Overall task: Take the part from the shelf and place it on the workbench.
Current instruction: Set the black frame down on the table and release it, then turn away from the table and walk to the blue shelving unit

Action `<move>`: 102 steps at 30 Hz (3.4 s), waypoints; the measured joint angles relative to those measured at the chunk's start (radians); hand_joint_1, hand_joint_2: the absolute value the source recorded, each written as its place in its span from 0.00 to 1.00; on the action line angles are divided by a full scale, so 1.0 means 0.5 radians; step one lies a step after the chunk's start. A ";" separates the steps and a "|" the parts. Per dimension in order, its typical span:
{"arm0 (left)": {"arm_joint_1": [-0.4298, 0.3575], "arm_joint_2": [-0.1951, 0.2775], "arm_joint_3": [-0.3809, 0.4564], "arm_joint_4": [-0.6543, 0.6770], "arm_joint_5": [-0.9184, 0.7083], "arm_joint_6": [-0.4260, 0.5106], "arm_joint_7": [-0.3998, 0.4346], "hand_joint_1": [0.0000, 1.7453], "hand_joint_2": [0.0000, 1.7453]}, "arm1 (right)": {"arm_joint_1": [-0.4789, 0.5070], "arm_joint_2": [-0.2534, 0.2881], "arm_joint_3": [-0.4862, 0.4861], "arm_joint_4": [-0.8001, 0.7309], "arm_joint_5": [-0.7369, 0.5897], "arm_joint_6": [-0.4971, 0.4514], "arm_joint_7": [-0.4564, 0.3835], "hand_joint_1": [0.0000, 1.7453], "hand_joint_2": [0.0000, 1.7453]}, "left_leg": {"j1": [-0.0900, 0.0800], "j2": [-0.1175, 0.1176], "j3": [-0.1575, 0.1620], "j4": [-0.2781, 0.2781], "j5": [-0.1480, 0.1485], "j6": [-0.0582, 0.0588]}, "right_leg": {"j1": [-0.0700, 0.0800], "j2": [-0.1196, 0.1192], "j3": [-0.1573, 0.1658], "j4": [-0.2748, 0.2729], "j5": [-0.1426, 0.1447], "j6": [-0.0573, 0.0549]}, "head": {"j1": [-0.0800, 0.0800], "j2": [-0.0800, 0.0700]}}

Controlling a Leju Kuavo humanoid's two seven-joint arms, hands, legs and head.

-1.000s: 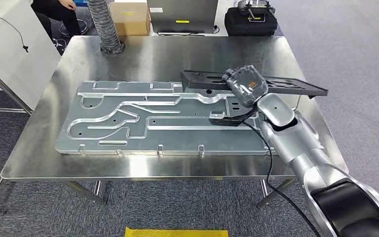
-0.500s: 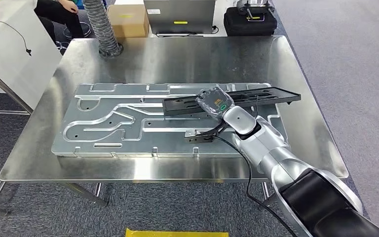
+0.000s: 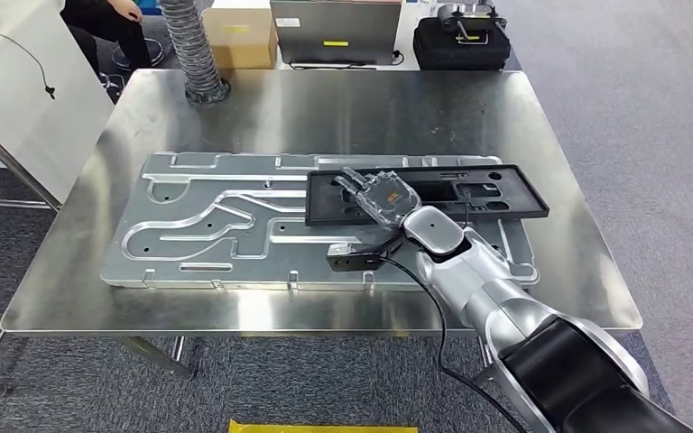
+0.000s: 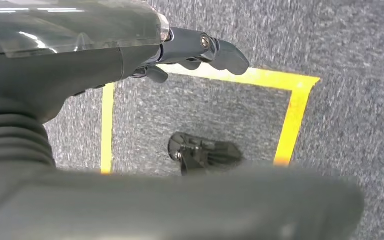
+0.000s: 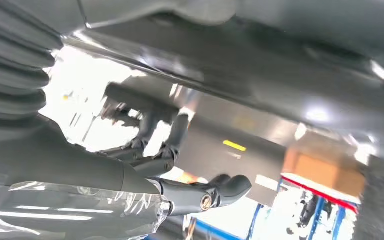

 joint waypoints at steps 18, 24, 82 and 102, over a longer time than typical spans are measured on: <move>-0.005 -0.025 0.009 0.002 0.038 0.006 0.077 0.00 0.00 | 0.352 -0.007 -0.749 -0.976 -2.109 0.727 -0.917 0.00 0.00 | -0.007 0.003 -0.140 0.359 -0.220 -0.051 | -0.002 -0.017 0.032 -0.082 0.065 -0.087 | 0.000 0.000; 0.011 -0.030 0.050 0.002 0.098 0.015 0.071 0.00 0.00 | 0.784 -0.220 -0.879 -1.885 -2.061 0.276 -0.902 0.00 0.00 | 0.020 0.003 -0.040 0.211 -0.099 -0.075 | -0.005 -0.019 0.043 -0.067 0.042 -0.055 | 0.000 0.000; 0.015 -0.110 0.159 0.002 0.038 -0.030 0.047 0.00 0.00 | 2.054 -0.078 -3.136 -0.333 0.010 -0.742 -0.597 0.00 0.00 | -0.019 0.018 -0.081 0.540 -0.361 -0.056 | 0.016 -0.024 0.105 -0.138 0.042 -0.087 | 0.000 0.000; 0.011 -0.111 0.120 0.002 -0.063 -0.056 0.050 0.00 0.00 | 1.918 -0.067 -3.309 0.208 0.032 0.198 0.626 0.00 0.00 | -0.016 0.038 0.018 -0.024 0.012 0.011 | -0.043 -0.003 0.270 -0.009 -0.122 0.051 | 0.000 0.000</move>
